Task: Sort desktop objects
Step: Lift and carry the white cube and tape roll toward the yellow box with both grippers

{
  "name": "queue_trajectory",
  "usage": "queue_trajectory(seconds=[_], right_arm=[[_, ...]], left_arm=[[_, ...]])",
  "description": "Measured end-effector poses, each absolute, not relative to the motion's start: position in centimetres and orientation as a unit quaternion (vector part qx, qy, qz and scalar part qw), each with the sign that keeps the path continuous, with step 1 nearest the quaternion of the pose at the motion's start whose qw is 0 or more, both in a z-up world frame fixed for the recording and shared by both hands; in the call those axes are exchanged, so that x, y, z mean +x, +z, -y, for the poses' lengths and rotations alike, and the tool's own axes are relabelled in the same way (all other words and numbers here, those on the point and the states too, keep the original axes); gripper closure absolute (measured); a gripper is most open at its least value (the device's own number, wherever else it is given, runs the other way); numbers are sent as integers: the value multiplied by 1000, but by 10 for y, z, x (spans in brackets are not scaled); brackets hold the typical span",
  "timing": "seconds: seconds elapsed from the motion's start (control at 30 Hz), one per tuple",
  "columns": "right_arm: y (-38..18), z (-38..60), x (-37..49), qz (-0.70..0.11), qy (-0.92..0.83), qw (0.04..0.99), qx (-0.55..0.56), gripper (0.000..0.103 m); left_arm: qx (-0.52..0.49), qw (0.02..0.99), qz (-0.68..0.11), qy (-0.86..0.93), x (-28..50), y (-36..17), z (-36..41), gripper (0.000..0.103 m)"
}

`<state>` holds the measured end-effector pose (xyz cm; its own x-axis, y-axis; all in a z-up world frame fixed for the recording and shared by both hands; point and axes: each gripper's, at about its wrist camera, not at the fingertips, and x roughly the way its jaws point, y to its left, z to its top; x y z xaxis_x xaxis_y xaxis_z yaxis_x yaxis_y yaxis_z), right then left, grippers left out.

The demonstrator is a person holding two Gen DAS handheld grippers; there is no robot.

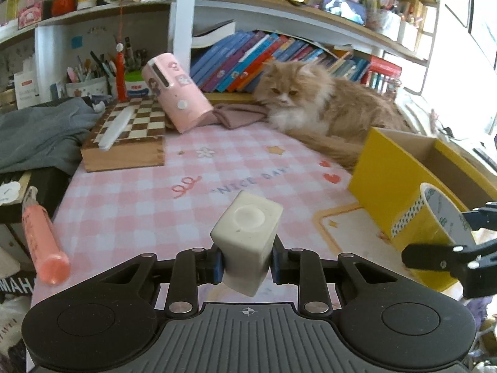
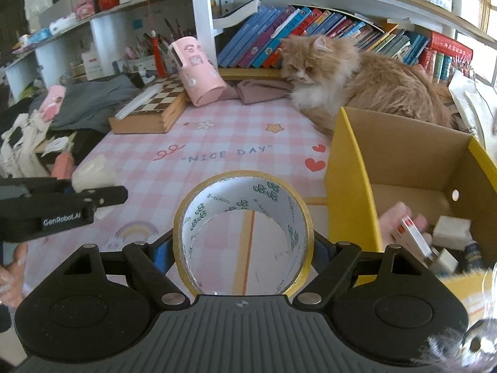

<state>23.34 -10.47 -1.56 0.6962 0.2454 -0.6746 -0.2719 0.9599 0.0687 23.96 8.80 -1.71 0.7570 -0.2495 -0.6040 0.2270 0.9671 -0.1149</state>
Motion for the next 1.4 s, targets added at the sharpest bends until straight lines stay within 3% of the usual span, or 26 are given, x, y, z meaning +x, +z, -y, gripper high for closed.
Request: queue_trajectory(seconds=[0.93, 1.4], right_arm=[[-23, 237, 50, -371, 70, 926, 23, 22], [-31, 283, -4, -378, 34, 925, 38, 22]], left_arm=[[27, 916, -343, -208, 89, 2, 23, 77], [54, 899, -356, -250, 53, -3, 73, 77]])
